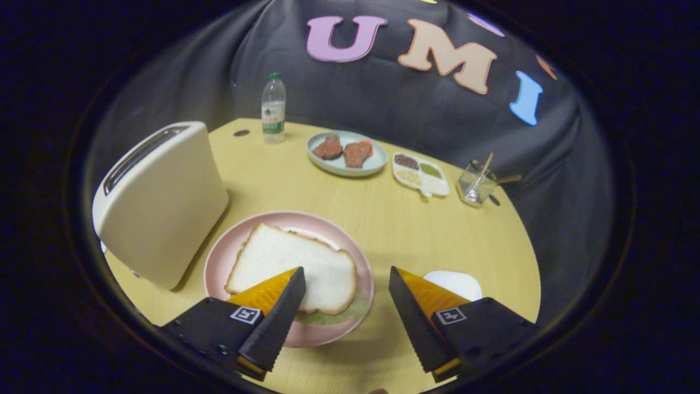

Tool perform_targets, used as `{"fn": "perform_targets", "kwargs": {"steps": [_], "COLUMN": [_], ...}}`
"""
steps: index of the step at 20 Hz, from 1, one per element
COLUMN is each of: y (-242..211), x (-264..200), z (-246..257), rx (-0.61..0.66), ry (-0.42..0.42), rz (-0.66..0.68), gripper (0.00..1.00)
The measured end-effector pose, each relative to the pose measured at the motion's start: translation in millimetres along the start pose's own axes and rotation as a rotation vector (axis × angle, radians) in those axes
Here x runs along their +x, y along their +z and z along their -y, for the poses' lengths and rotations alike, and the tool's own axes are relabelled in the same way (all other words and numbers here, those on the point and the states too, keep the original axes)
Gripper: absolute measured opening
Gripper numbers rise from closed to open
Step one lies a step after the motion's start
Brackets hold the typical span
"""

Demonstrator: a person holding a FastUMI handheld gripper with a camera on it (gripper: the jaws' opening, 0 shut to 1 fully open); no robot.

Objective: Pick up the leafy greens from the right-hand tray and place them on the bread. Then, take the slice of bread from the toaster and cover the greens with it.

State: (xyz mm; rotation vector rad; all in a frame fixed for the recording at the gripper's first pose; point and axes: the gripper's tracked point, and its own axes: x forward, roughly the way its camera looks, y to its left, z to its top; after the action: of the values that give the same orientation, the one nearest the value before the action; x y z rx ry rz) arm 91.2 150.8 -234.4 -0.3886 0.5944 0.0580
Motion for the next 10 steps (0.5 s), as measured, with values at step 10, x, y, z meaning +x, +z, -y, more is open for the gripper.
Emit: {"fn": "perform_targets", "kwargs": {"steps": [10], "y": [120], "x": [-138], "z": [102], "rx": [0.231], "ry": [-0.066], "rz": [0.525], "gripper": [0.99]}}
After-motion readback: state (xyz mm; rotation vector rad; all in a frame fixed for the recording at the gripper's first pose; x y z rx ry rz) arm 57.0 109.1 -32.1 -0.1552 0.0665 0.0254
